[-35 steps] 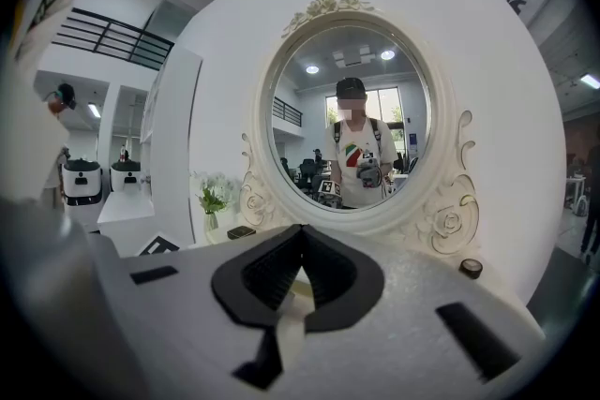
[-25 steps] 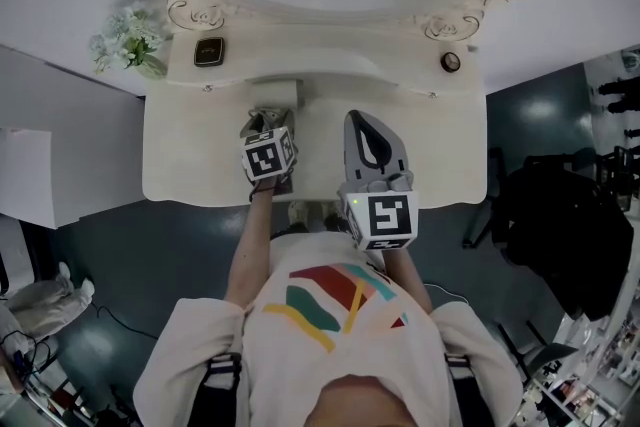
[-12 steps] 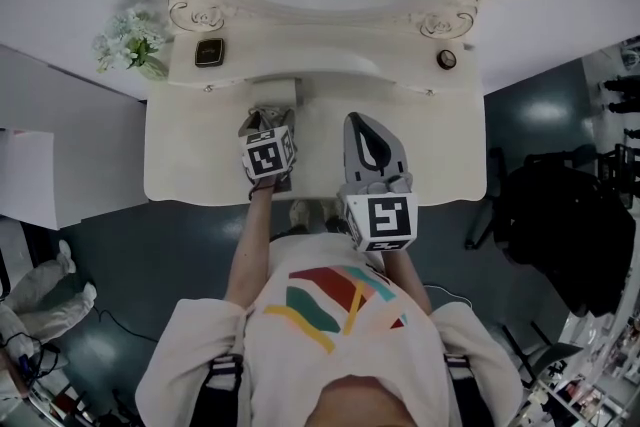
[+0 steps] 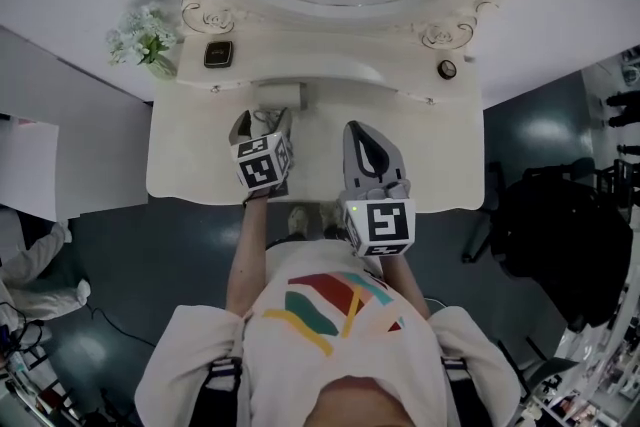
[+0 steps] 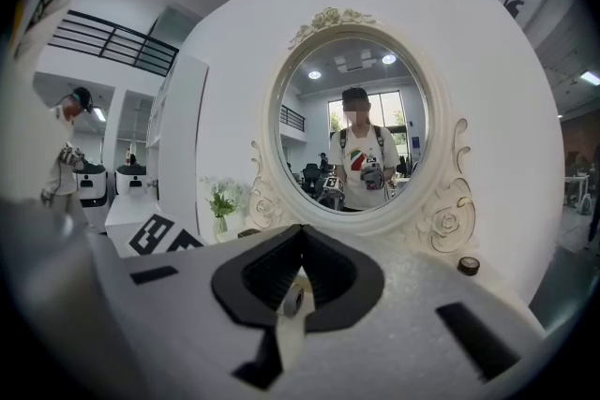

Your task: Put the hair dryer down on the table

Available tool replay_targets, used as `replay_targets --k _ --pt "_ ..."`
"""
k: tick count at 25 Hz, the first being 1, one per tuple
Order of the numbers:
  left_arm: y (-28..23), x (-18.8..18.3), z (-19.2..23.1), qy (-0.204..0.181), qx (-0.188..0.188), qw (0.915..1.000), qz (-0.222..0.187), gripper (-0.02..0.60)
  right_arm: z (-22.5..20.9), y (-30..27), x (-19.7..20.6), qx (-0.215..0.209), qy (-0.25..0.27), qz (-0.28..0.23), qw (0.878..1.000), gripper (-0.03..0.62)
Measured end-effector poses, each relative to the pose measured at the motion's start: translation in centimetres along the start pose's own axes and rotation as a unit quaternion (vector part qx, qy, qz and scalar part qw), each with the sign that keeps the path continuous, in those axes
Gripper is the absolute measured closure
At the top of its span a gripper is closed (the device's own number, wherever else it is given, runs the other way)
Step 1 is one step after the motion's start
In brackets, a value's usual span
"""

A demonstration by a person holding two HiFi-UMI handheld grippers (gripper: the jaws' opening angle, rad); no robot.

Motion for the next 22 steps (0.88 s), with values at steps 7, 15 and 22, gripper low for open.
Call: replay_targets --k 7,15,22 --pt "3.5 -5.8 -0.5 -0.004 0.003 0.9969 -0.079 0.255 0.5 -0.3 -1.8 -0.006 0.008 -0.025 1.0 0.594" --pt "9.1 -11.6 -0.9 0.005 0.023 0.9855 -0.168 0.402 1.2 -0.6 -3.6 -0.016 0.025 -0.047 0.998 0.594" --pt "14.0 -15.2 -2.5 -0.071 0.009 0.9629 -0.26 0.518 1.6 -0.7 -5.1 -0.019 0.034 -0.064 0.997 0.594"
Point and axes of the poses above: the fingertips, and each gripper's own axes: y backward along the fingers, z to its left, x out of its underside, the point moved 2 cm from there along y, backward along the fingers, and after that the axes turned 9 degrees about -x, right-handed, at the moved point
